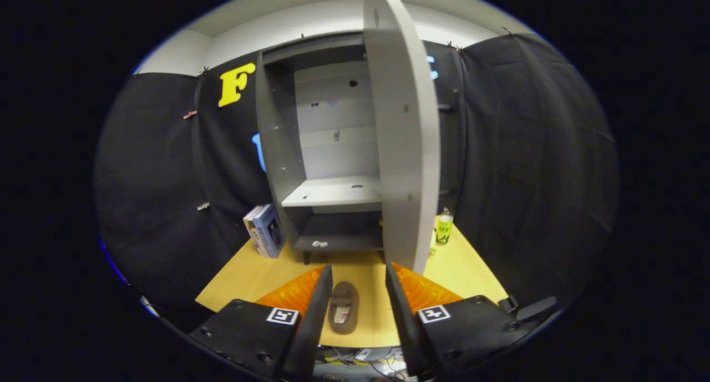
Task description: Open the shoe cabinet door, grab the shoes and put them into the shoe cabinet, then close the shoe cabinet door.
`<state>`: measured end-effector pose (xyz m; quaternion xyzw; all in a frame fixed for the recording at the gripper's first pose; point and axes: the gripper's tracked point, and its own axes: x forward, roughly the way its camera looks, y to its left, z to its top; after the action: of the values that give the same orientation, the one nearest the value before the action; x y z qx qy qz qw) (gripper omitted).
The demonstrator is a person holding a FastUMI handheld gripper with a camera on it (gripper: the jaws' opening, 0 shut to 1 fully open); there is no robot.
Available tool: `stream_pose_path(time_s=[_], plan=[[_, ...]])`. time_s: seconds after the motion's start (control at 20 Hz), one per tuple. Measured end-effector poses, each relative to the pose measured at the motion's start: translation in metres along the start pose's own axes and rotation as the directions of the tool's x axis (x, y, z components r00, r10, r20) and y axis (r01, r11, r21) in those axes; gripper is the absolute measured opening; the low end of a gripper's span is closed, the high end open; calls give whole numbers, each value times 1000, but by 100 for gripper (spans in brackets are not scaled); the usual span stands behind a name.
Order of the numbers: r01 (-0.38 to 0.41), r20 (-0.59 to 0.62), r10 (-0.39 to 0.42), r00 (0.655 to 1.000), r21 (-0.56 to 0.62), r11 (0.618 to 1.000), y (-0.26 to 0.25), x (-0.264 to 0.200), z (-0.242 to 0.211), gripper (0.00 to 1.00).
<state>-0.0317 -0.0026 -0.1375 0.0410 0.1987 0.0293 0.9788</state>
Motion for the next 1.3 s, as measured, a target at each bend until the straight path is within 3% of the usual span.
stream_pose_path(time_s=[0.05, 0.2, 0.35, 0.45, 0.7, 1.1, 1.2, 1.3], plan=[[-19, -26, 19, 999, 14, 1000, 13, 8, -13, 75], [-40, -130, 43, 991, 23, 999, 36, 43, -61, 81], [-64, -231, 69, 970, 30, 998, 50, 78, -110, 97], [-79, -298, 88, 951, 44, 996, 57, 100, -142, 99], [-105, -394, 98, 914, 4, 994, 73, 150, -209, 99], [-41, -468, 35, 883, -4, 999, 63, 233, -295, 98], [-27, -463, 20, 886, -7, 1000, 59, 250, -308, 92], [2, -414, -13, 910, -27, 1000, 54, 274, -307, 78]])
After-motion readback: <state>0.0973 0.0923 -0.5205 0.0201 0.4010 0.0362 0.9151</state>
